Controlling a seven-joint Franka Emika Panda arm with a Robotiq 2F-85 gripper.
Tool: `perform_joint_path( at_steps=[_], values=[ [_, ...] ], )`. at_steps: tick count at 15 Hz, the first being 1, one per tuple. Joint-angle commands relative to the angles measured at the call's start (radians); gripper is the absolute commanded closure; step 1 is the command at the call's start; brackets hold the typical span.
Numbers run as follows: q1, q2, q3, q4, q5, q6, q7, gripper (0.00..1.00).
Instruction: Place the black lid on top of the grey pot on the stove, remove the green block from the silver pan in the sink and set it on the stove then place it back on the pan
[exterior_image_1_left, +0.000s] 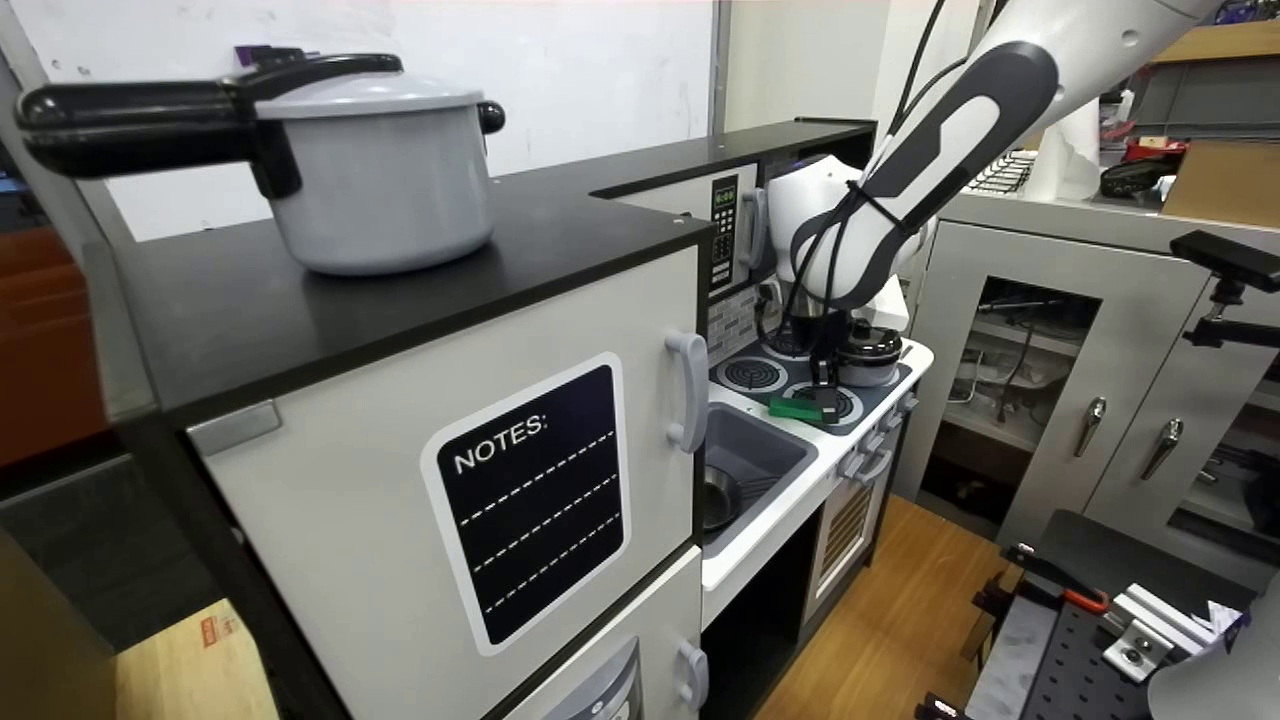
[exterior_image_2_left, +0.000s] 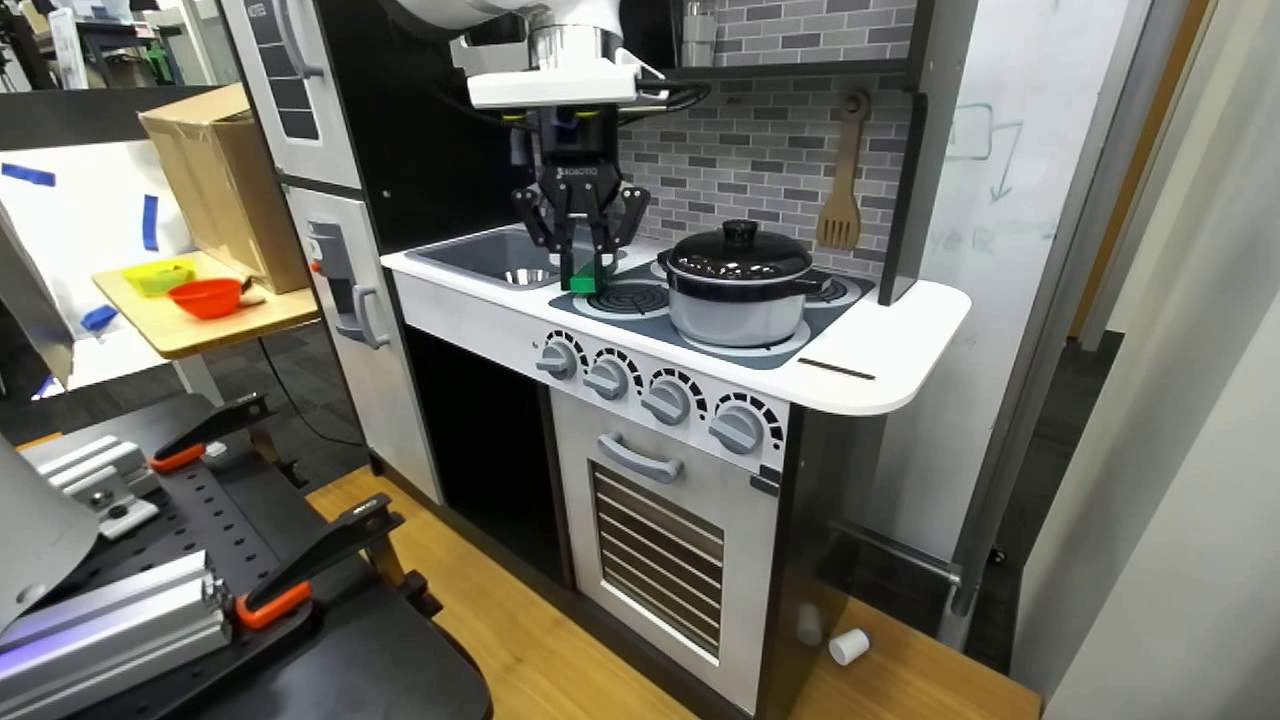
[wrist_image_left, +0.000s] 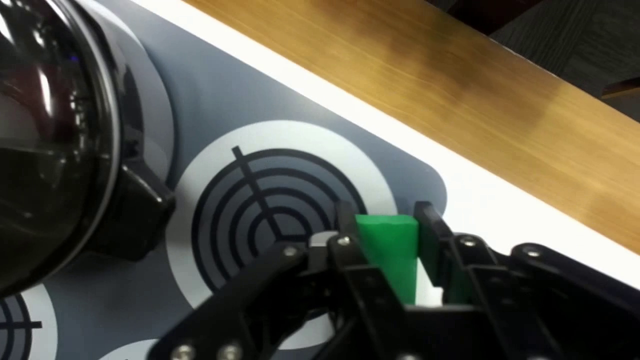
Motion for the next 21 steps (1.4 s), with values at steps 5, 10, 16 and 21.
perform_joint_path(
  at_steps=[5, 10, 16, 21],
  values=[
    [0.042, -0.245, 0.025, -0.163, -0.067, 0.032, 0.044, 0.92],
    [0.064, -0.31, 0.027, -0.216, -0.048, 0.029, 0.031, 0.92],
    [0.078, -0.336, 0.021, -0.268, -0.022, 0.017, 0.017, 0.92],
    [0.108, -0.326, 0.043, -0.263, -0.027, 0.035, 0.024, 0.92]
  ],
)
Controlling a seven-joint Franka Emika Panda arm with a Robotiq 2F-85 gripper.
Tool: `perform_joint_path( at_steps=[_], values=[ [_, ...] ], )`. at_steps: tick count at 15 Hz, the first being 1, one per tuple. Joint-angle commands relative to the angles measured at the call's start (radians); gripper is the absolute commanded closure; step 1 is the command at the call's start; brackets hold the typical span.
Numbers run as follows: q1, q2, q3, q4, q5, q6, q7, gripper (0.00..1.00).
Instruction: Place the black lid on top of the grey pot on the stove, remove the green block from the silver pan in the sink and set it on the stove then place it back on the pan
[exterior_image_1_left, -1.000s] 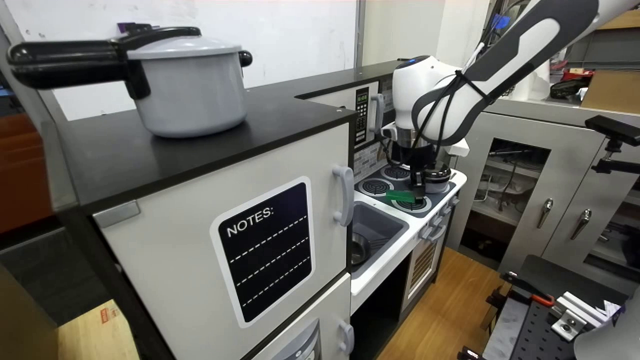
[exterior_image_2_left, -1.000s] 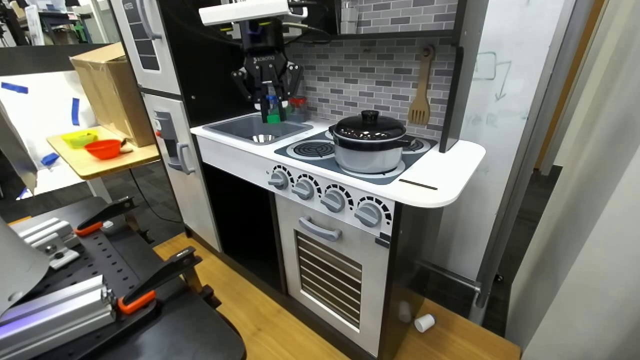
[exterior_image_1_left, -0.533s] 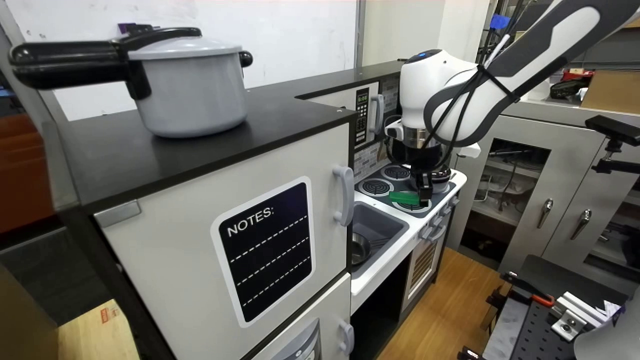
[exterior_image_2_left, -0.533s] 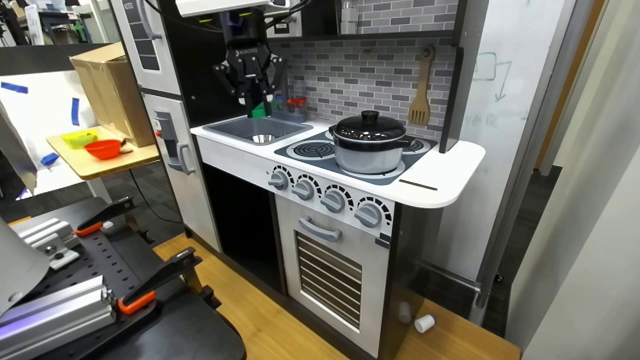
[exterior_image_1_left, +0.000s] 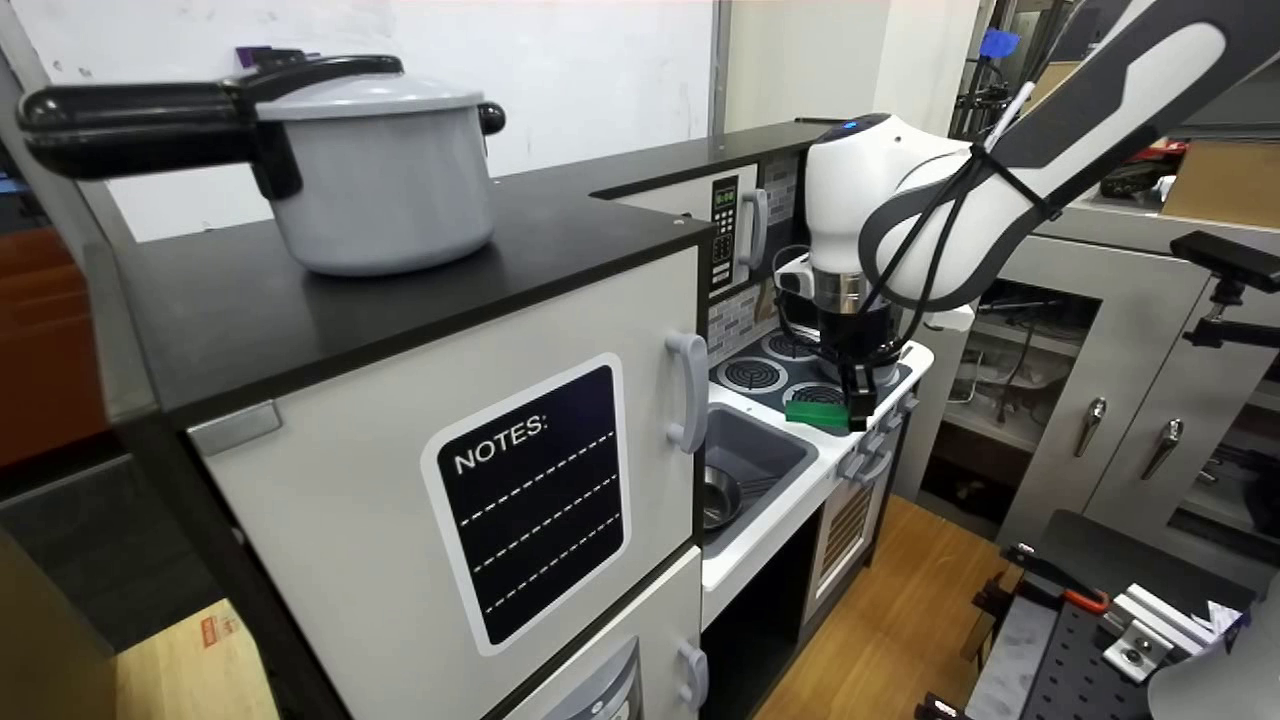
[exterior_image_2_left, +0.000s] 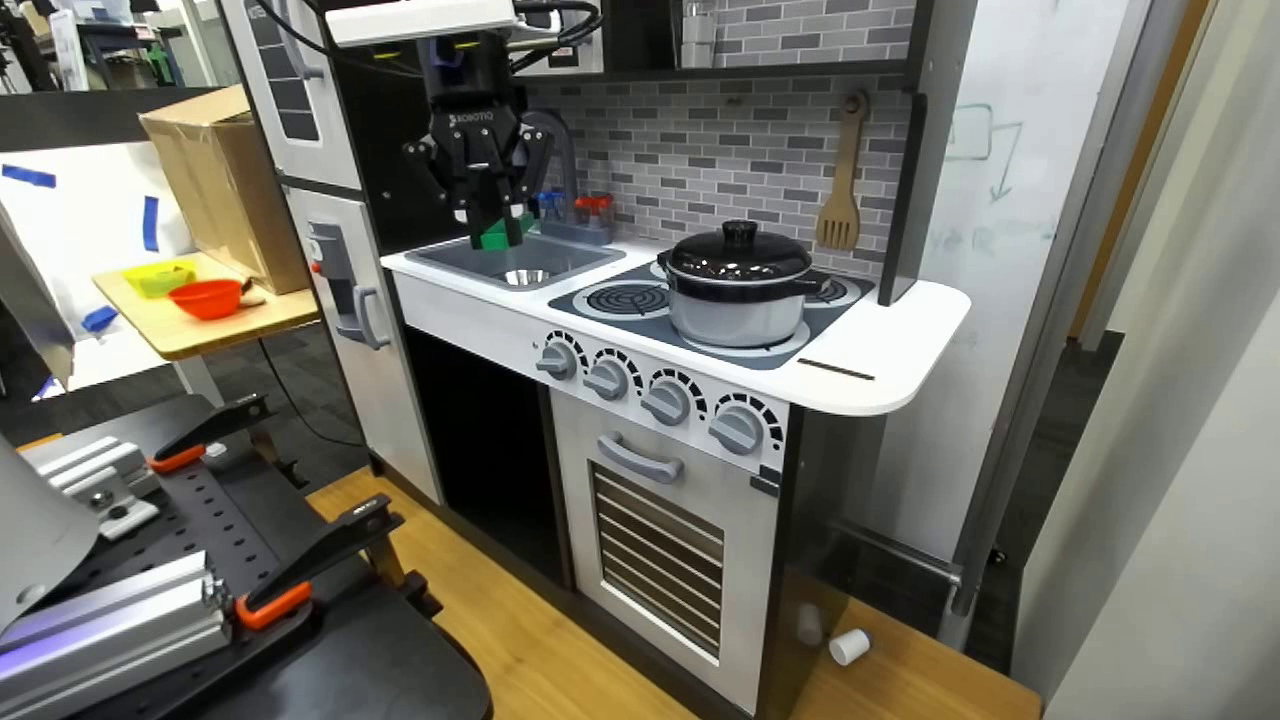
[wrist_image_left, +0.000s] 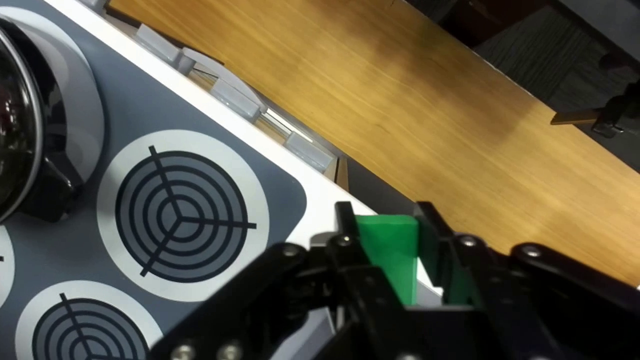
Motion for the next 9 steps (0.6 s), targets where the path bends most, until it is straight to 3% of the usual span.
perform_joint_path(
  at_steps=[1, 9],
  values=[
    [0.03, -0.007, 0.021, -0.003, 0.012, 0.024, -0.007, 0.92],
    [0.091, 0.085, 0.079, 0.062, -0.002, 0.047, -0.017, 0.92]
  ],
)
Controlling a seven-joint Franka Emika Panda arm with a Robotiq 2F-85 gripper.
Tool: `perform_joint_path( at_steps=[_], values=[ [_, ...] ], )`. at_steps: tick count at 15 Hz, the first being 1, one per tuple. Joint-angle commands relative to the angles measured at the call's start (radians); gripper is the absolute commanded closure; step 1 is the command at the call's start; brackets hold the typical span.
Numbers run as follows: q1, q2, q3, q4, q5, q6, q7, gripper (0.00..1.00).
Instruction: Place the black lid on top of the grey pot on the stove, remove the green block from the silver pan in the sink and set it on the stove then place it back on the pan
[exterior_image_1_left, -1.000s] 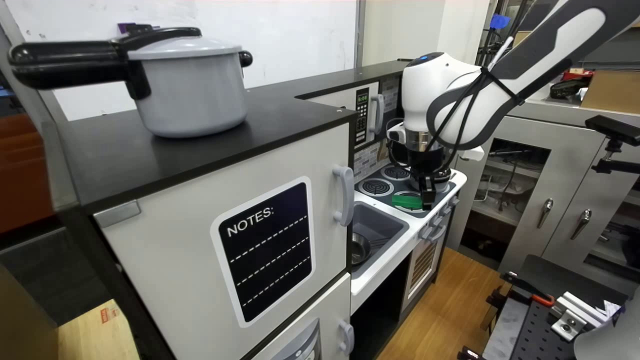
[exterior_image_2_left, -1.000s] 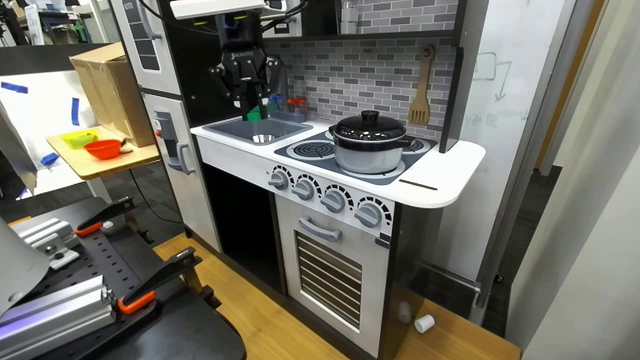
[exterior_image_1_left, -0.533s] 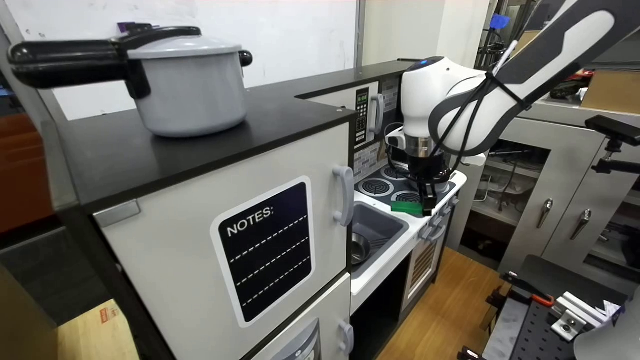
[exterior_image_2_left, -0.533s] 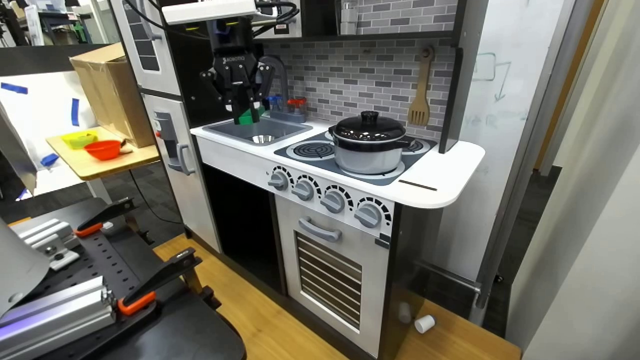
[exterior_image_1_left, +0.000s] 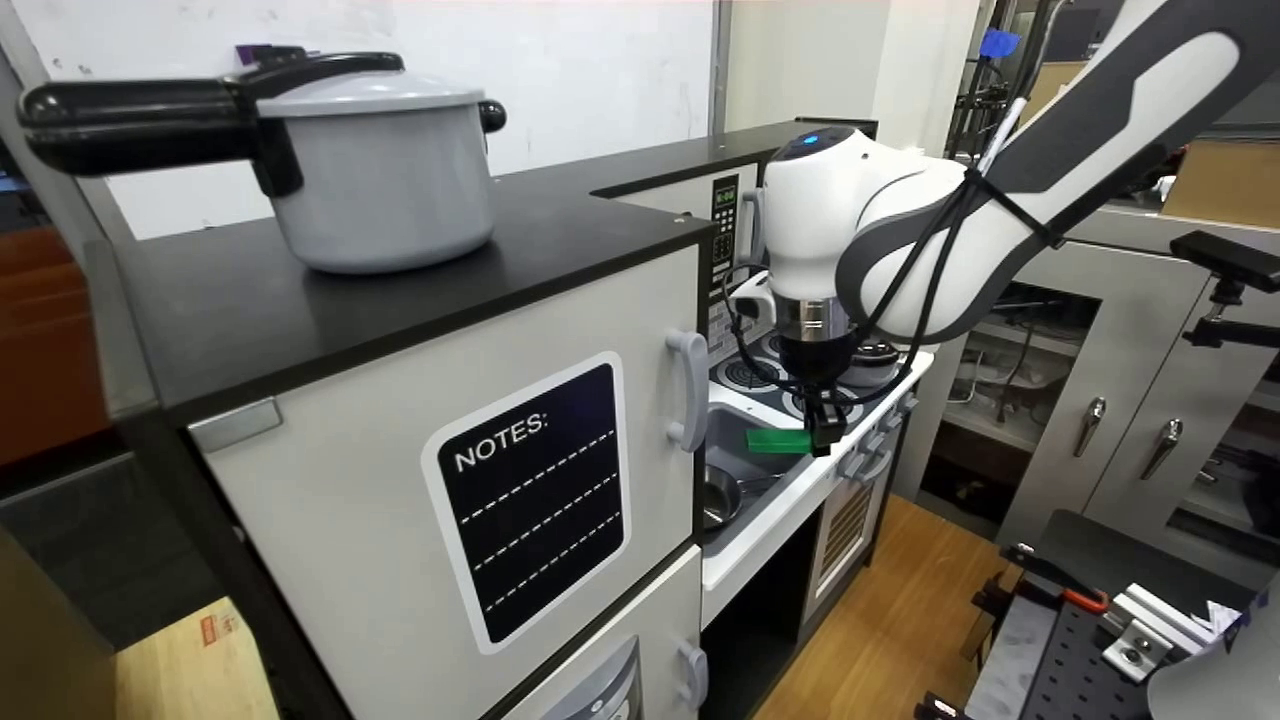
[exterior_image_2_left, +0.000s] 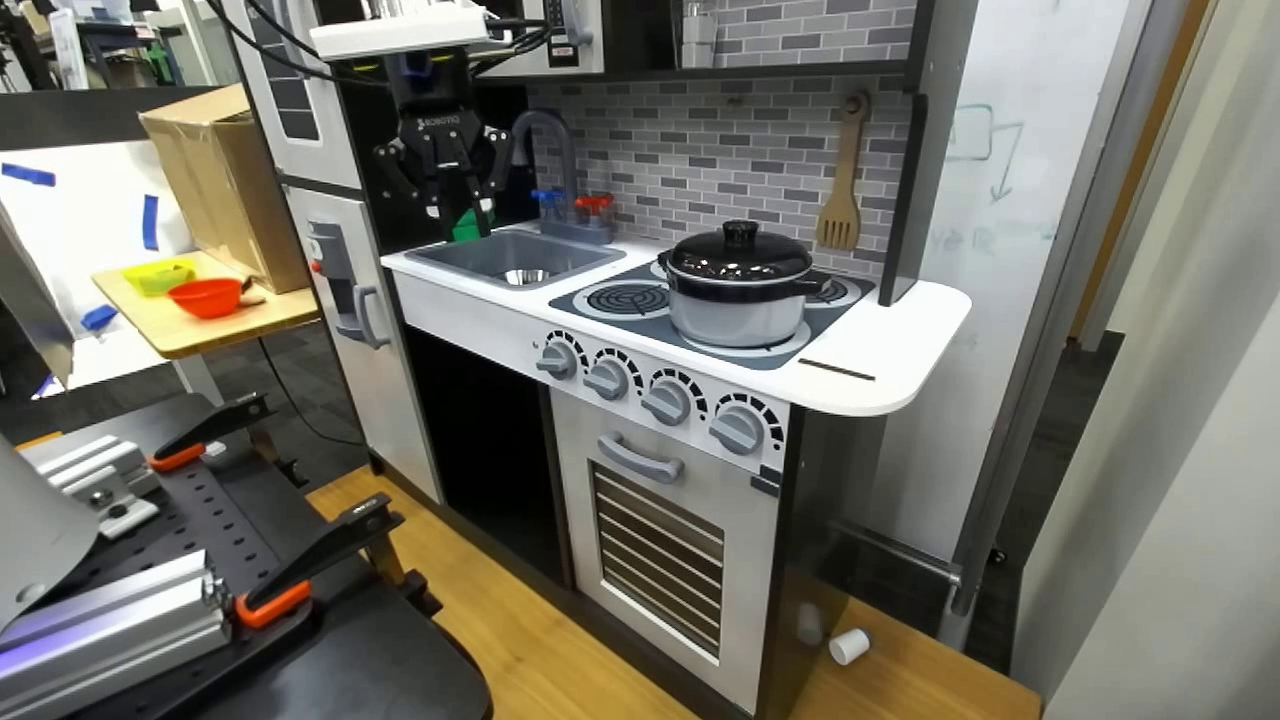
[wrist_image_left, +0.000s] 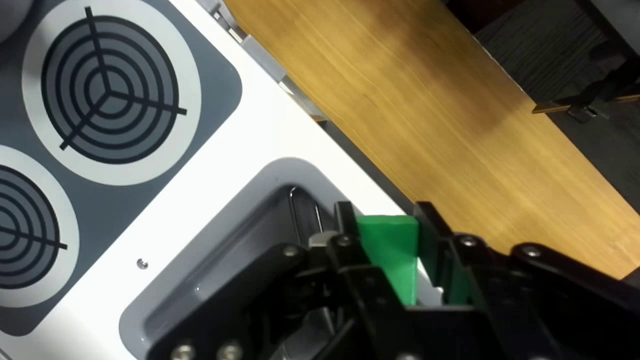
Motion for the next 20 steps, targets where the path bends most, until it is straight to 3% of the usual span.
perform_joint_path(
  at_steps=[1, 12, 20],
  values=[
    [-0.003, 0.061, 0.01, 0.052, -0.004, 0.017, -0.018, 0.92],
    [-0.004, 0.161, 0.04, 0.125, 0.009, 0.038, -0.046, 0.92],
    [0.019, 0.26, 0.081, 0.174, -0.072, 0.03, -0.028, 0.92]
  ],
)
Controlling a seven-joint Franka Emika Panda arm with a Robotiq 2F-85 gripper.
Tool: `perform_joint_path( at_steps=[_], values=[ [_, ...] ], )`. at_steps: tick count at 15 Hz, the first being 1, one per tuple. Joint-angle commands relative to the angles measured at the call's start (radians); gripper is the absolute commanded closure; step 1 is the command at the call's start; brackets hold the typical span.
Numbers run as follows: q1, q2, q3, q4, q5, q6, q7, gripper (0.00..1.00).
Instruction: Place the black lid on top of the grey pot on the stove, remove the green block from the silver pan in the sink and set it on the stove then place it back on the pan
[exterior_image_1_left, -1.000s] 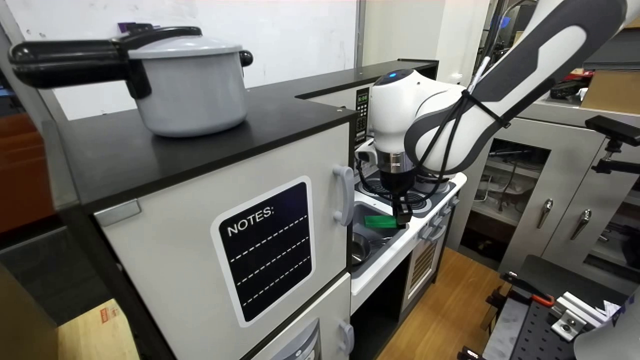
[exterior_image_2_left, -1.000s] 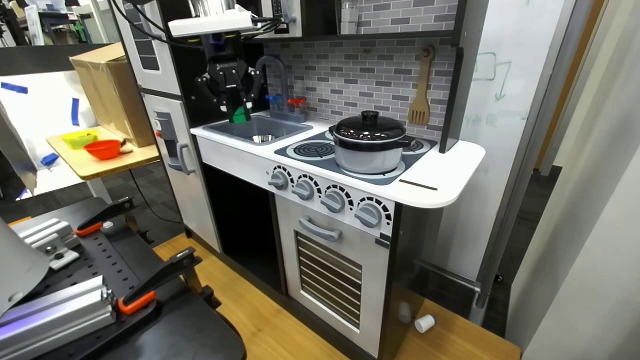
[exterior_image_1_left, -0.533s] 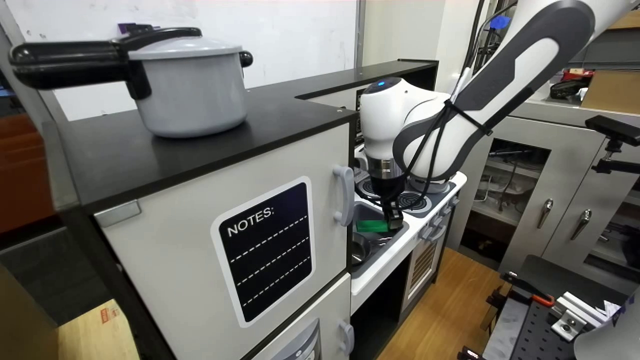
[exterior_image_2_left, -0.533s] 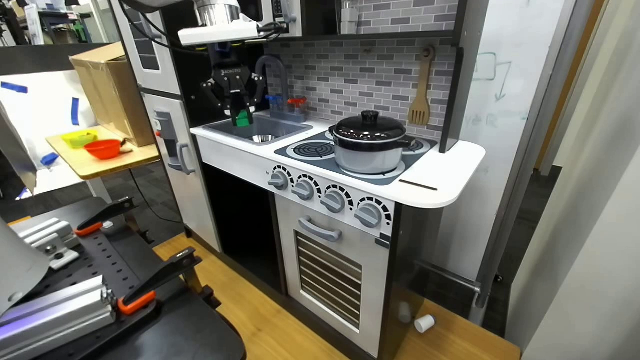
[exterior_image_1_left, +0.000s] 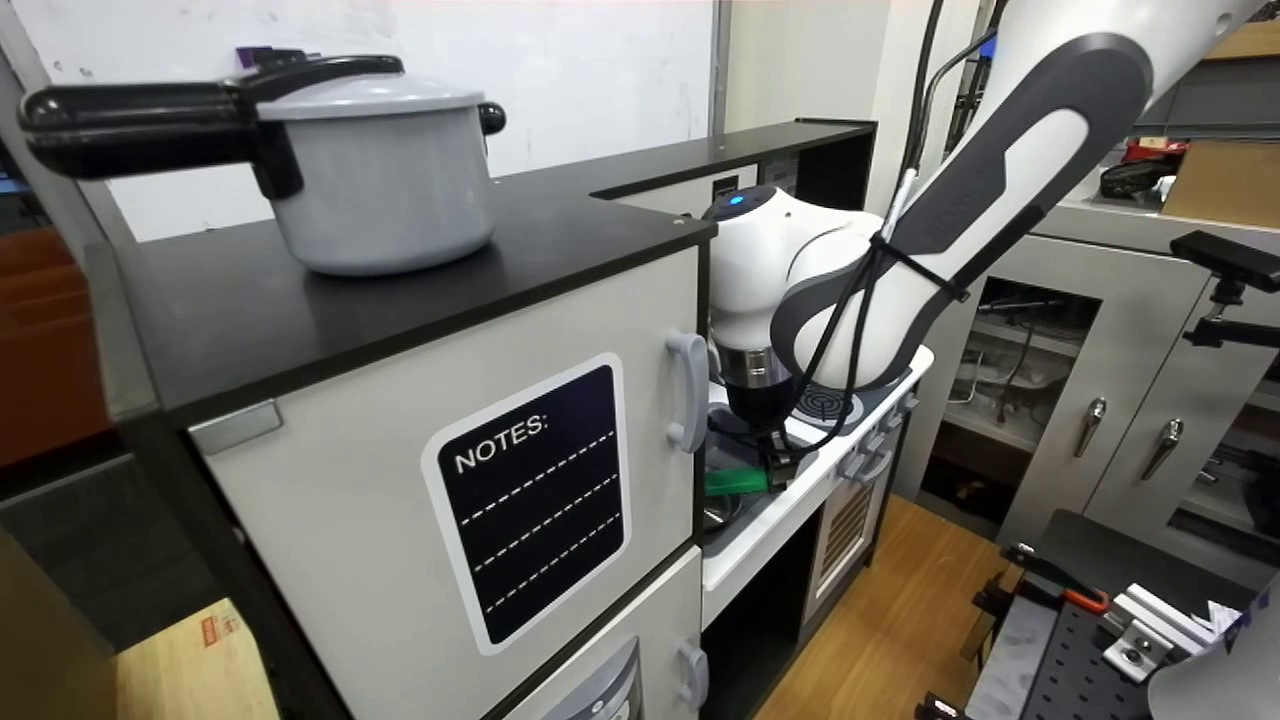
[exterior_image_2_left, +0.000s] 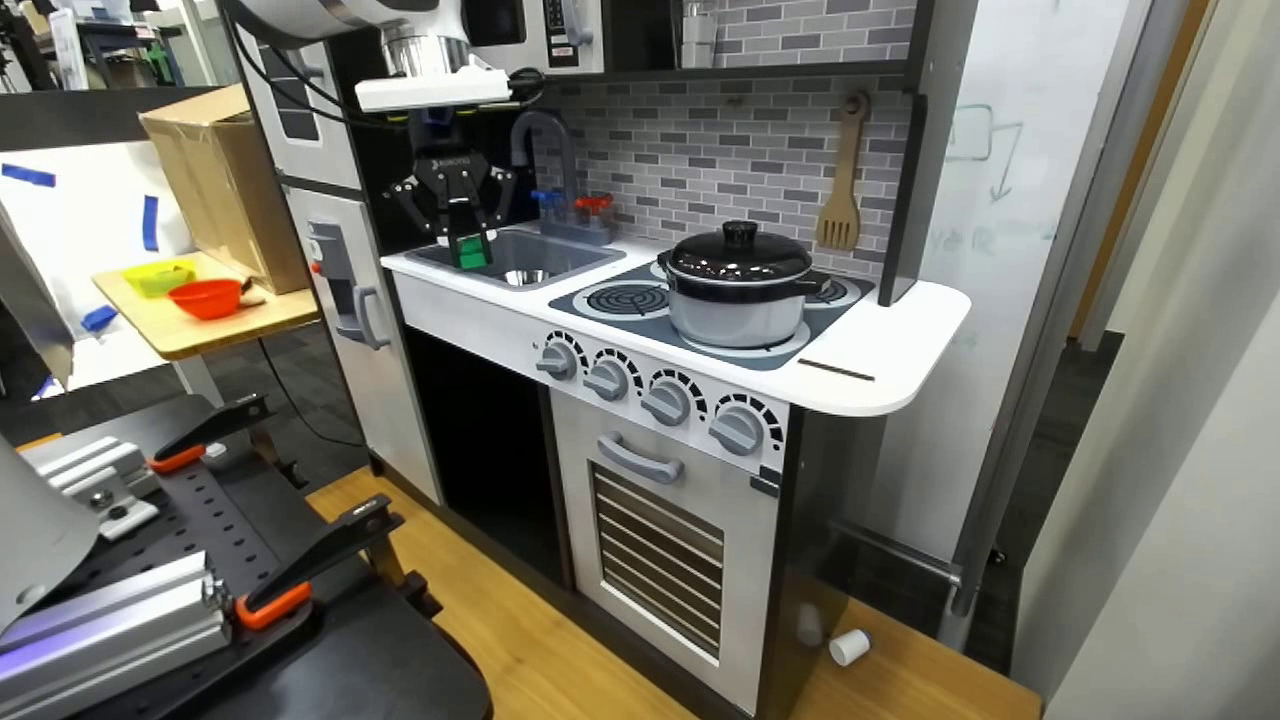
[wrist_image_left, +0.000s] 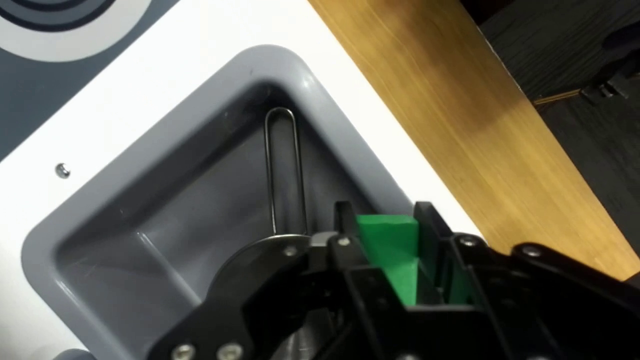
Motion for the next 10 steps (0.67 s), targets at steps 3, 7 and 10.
perform_joint_path(
  at_steps=[3, 7, 10],
  values=[
    [0.018, 0.073, 0.021, 0.072, -0.084, -0.018, -0.006, 0.92],
    [0.022, 0.09, 0.023, 0.099, -0.114, -0.022, -0.005, 0.92],
    [0.021, 0.107, 0.021, 0.118, -0.122, -0.025, -0.002, 0.92]
  ],
)
